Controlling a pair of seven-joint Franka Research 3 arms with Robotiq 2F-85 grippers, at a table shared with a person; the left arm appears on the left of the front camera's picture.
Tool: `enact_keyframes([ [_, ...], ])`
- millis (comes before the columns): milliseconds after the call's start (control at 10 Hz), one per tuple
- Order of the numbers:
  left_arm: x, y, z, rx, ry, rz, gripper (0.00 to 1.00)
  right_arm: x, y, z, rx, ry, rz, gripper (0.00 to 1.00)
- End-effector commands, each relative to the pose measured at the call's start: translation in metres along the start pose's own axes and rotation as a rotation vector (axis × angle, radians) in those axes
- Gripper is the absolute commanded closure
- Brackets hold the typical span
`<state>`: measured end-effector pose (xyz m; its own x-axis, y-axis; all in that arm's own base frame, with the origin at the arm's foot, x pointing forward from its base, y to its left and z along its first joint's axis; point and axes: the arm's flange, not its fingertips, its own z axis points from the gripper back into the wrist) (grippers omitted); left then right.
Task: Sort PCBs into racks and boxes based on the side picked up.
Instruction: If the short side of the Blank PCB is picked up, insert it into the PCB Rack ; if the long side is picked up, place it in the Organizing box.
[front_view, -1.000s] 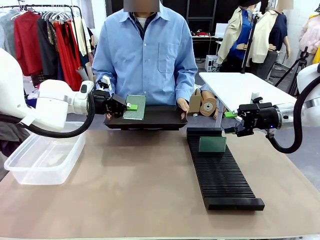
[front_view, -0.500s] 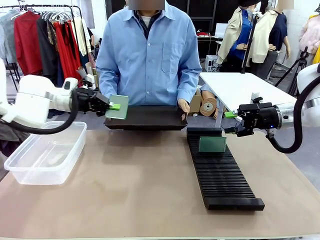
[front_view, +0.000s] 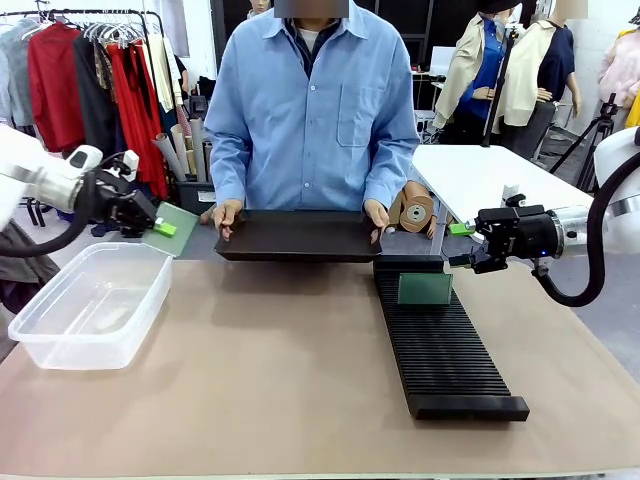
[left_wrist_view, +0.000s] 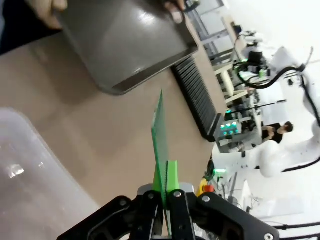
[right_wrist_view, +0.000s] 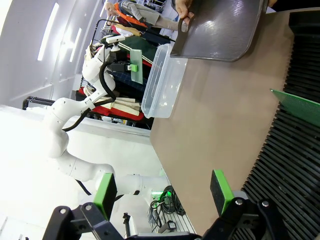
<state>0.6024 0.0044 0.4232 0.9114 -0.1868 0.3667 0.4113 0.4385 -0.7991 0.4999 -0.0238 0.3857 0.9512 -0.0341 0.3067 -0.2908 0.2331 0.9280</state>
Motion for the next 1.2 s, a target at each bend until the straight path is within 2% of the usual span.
enact_keyframes([
  [0, -0.026, -0.009, 0.026, 0.093, 0.017, 0.051, 1.00, 0.001, 0.002, 0.000, 0.003, -0.005, 0.004, 0.00],
  [200, -0.048, -0.014, 0.055, 0.269, 0.009, 0.106, 1.00, 0.001, 0.002, 0.000, 0.003, -0.005, 0.004, 0.00],
  [400, -0.057, -0.014, 0.070, 0.499, 0.000, 0.154, 1.00, 0.001, 0.002, 0.000, 0.003, -0.005, 0.004, 0.00],
  [600, -0.059, -0.016, 0.068, 0.622, 0.006, 0.180, 1.00, 0.001, 0.002, 0.000, 0.003, -0.005, 0.004, 0.00],
  [800, -0.067, -0.018, 0.055, 0.724, 0.079, 0.207, 1.00, 0.001, 0.002, 0.000, 0.003, -0.005, 0.004, 0.00],
  [1100, -0.072, -0.019, 0.039, 0.755, 0.108, 0.221, 1.00, 0.001, 0.002, 0.000, 0.003, -0.005, 0.004, 0.00],
])
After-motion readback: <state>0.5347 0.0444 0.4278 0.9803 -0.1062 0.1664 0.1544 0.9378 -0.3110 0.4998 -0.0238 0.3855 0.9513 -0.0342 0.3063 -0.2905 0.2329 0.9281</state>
